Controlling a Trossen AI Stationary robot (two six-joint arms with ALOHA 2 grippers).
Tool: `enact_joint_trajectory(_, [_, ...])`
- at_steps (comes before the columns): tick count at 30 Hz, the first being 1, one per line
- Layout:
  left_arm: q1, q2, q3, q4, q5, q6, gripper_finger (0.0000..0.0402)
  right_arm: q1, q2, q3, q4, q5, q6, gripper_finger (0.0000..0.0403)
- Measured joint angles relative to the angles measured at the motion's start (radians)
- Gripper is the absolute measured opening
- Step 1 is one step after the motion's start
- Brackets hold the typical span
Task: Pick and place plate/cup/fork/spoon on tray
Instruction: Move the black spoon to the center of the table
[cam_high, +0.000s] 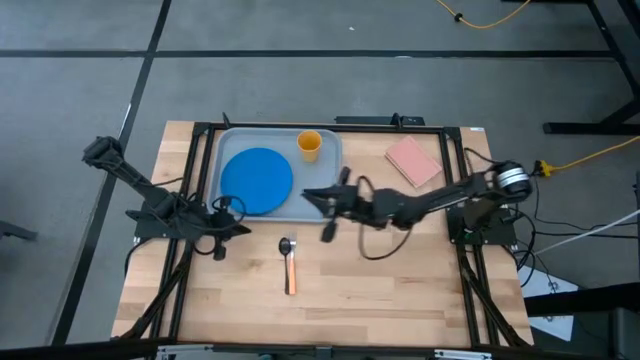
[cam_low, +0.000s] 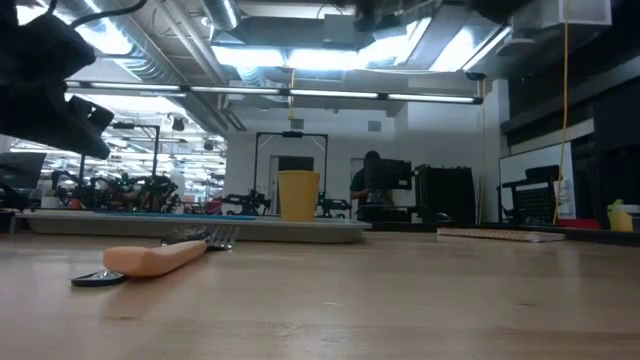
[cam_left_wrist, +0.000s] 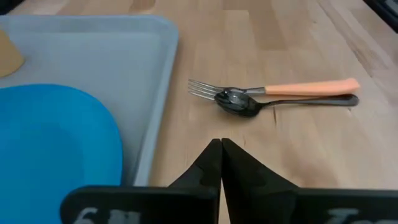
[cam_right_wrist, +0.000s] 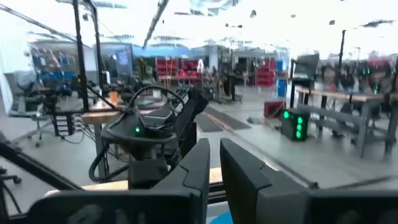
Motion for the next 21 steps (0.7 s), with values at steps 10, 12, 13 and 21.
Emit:
enact_joint_trajectory(10, [0.001,-0.164,-0.083,0.139,0.175,0.302,0.0000,0.000,0.216,0.524,-0.924,0.186,0.467,0.0045])
enact_joint_trajectory(12, [0.005,-0.193,-0.087,0.148,0.216,0.384,0.0000,0.000,0.245,0.598,-1.077,0.177,0.604,0.0045])
enact_joint_trajectory(13, [0.009,-0.208,-0.087,0.149,0.231,0.423,0.0000,0.000,0.260,0.630,-1.143,0.171,0.665,0.0045])
enact_joint_trajectory(21, [0.145,-0.315,-0.129,0.265,0.329,0.598,0.0000,0.007,0.339,0.711,-1.271,0.133,0.902,0.0045])
